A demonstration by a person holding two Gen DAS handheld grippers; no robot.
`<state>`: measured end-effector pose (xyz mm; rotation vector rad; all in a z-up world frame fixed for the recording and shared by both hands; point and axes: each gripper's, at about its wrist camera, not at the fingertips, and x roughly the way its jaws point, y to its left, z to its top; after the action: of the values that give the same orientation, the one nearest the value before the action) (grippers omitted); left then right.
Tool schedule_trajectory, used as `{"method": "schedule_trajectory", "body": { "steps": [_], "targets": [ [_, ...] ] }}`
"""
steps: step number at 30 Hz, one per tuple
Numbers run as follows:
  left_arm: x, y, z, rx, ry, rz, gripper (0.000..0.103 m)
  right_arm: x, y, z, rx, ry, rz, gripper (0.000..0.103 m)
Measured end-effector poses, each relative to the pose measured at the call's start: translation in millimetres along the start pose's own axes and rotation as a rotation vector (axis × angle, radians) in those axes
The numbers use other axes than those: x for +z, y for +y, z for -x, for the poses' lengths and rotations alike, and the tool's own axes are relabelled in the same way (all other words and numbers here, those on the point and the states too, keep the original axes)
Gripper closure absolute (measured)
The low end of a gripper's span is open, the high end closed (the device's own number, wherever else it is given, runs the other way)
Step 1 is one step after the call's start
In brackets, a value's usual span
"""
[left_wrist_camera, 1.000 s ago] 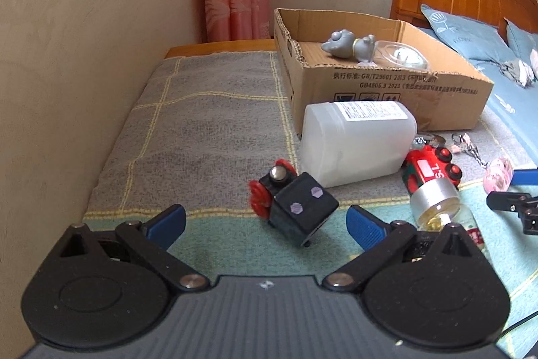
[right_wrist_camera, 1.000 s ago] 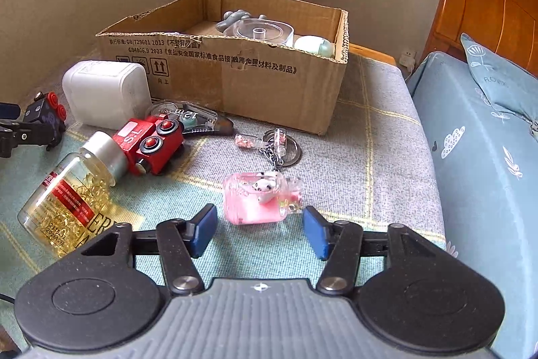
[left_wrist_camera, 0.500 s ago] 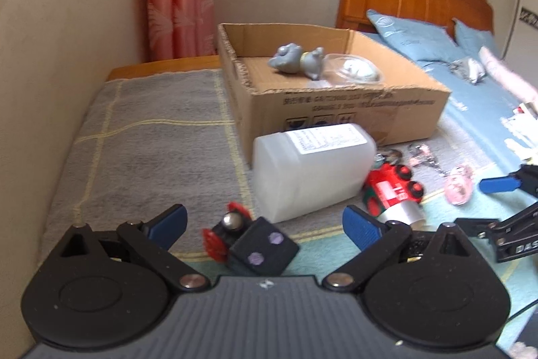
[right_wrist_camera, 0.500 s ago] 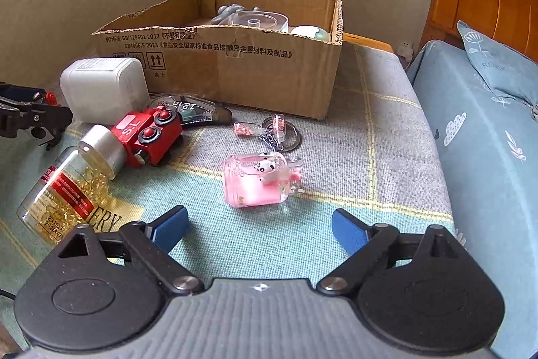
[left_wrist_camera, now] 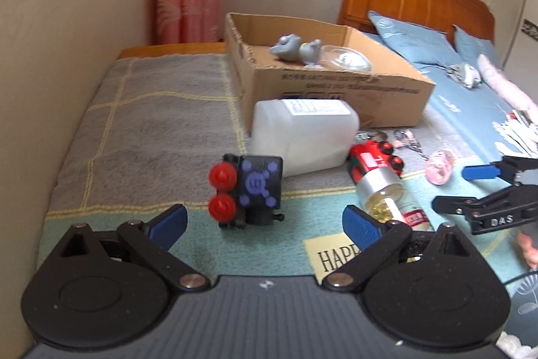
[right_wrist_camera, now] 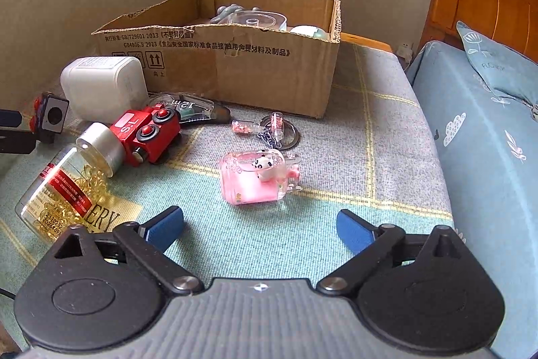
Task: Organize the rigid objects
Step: 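Close the left tool on the black cube toy while the right closes on the pink keychain case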
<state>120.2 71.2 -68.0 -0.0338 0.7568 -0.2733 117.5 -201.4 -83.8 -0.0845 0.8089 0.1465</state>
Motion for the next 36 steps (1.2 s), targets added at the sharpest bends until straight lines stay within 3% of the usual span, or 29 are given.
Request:
{"method": "schedule_trajectory", "body": {
  "steps": [6,12,17,22,27,32,36],
  "targets": [
    [5,-10,-15,0.072,-0.027,-0.036,0.017,-1,1,2,-0.005,-0.002,0.012,0.004],
    [5,-1,-36,0.073,0.011,-0.075,0.025,-1,0,3,0.014,-0.03,0.047,0.004],
    [6,1,-37,0.003,0.018,-0.08,0.026,4,0,-1,0.034,-0.043,0.086,0.004],
    [-2,-13,-29,-0.05,0.047,-0.159,0.026,8,3,-5,0.033,-0.042,0.109,0.004],
    [1,-8,-32,-0.005,0.029,-0.125,0.037,11,1,-7,0.045,-0.047,0.117,0.012],
    [5,-10,-35,-0.002,0.032,-0.152,0.042,16,0,-9,0.057,-0.06,0.113,0.019],
    [7,-10,-35,-0.004,0.036,-0.16,0.049,17,-3,-12,0.074,-0.055,0.105,0.038]
  ]
}}
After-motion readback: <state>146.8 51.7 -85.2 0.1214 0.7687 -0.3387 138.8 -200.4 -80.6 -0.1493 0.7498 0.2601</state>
